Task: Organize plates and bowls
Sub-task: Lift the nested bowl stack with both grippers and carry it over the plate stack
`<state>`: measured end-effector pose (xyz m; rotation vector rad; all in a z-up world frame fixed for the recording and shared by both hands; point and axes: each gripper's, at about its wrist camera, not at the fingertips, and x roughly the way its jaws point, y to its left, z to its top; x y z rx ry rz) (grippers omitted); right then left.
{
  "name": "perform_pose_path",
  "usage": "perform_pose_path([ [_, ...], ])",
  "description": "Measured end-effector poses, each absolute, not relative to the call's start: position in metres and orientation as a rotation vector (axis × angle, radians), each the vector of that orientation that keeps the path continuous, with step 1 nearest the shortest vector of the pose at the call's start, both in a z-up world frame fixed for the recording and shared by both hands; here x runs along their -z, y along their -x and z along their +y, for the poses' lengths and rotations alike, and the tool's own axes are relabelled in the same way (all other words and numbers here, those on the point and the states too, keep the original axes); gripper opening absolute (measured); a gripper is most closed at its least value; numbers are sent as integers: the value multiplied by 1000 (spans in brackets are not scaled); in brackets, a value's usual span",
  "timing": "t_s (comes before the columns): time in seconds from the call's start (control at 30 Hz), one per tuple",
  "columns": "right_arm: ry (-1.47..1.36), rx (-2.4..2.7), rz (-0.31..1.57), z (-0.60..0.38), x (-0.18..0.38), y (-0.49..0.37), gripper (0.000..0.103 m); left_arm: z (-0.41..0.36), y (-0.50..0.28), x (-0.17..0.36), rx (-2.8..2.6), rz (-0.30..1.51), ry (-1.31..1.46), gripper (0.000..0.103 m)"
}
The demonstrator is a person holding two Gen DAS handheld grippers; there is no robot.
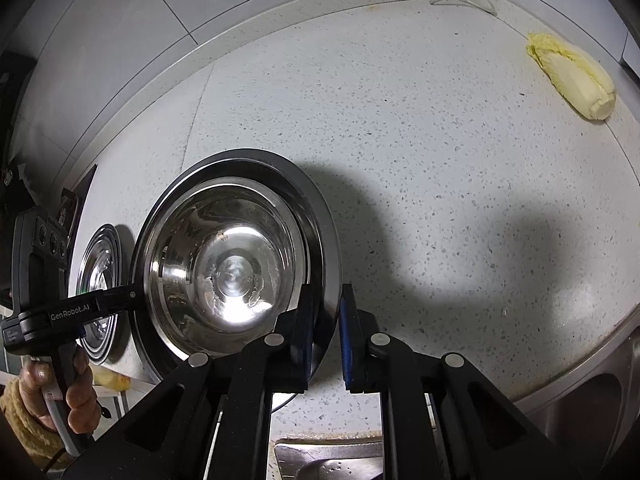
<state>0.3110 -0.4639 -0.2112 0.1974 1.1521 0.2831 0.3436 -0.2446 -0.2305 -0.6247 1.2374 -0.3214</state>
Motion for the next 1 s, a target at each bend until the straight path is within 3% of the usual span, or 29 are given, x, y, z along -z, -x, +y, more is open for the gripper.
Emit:
perform_pose_path([
  [1.0, -191, -289, 1127, -419, 182, -317, 10, -184, -324, 195, 298, 1174, 609, 13],
])
